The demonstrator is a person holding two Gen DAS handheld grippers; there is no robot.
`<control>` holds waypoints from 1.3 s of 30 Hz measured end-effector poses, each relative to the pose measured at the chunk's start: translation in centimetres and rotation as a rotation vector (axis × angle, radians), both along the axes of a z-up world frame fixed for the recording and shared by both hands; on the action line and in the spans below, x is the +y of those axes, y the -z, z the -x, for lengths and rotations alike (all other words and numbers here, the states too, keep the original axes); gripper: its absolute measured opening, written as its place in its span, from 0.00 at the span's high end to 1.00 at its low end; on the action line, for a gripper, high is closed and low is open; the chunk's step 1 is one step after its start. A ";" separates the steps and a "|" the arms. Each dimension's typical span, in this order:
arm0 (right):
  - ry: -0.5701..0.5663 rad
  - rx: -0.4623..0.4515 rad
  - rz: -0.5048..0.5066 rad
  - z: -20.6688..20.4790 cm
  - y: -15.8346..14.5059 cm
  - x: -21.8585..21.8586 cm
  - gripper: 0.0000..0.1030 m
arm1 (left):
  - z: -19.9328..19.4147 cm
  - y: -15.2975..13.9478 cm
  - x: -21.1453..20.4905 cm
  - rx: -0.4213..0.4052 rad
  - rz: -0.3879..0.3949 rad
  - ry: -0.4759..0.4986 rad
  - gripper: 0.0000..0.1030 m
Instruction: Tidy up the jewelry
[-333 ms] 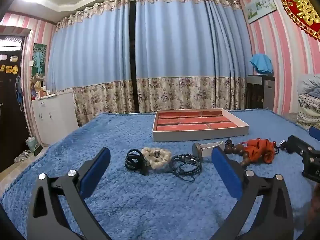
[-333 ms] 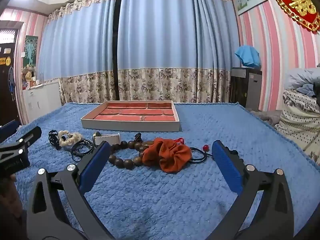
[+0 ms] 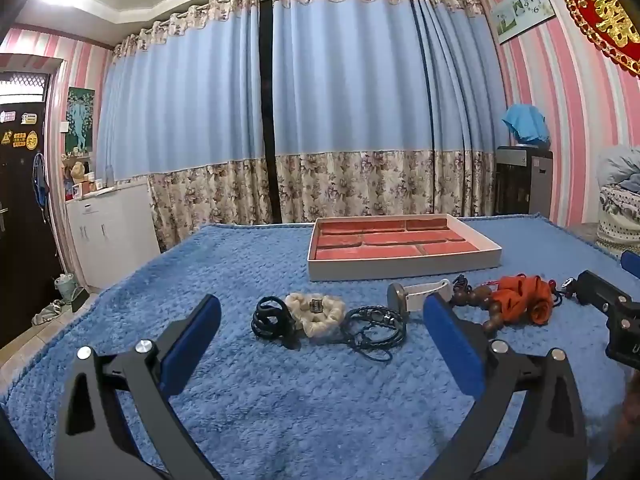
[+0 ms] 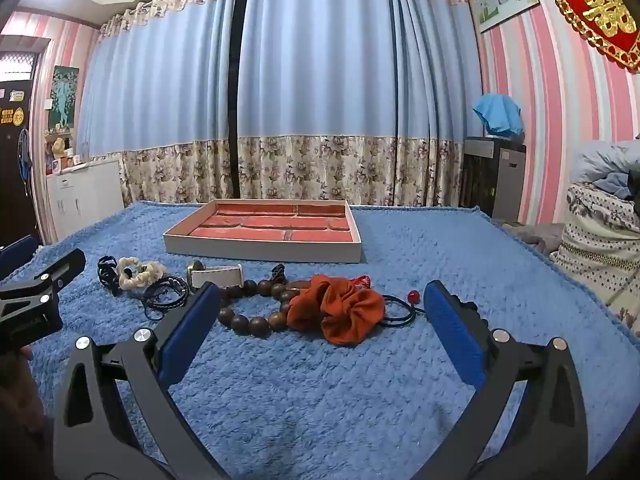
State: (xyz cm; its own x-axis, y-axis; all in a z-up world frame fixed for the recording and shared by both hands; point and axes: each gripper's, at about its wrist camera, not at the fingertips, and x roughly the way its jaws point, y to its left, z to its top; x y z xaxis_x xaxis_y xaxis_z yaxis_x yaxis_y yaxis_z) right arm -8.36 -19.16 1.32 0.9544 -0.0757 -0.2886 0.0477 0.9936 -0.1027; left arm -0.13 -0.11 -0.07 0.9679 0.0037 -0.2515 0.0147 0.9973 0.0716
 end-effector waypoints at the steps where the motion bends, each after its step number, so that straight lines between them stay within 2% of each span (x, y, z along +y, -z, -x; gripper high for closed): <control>1: -0.003 0.000 0.009 0.1 -0.1 0.3 0.04 | 0.0 0.0 -0.1 -0.001 0.001 -0.002 0.04; 18: 0.021 -0.013 0.017 0.2 0.3 0.4 0.04 | -0.2 0.2 0.9 0.005 0.014 -0.011 0.04; 27: 0.011 -0.010 0.012 0.1 0.3 0.2 0.04 | -0.2 -0.1 1.0 0.002 0.019 -0.048 0.04; 39: 0.029 -0.038 0.004 0.4 0.3 0.2 0.04 | -0.3 -0.2 0.9 0.012 0.014 -0.037 0.04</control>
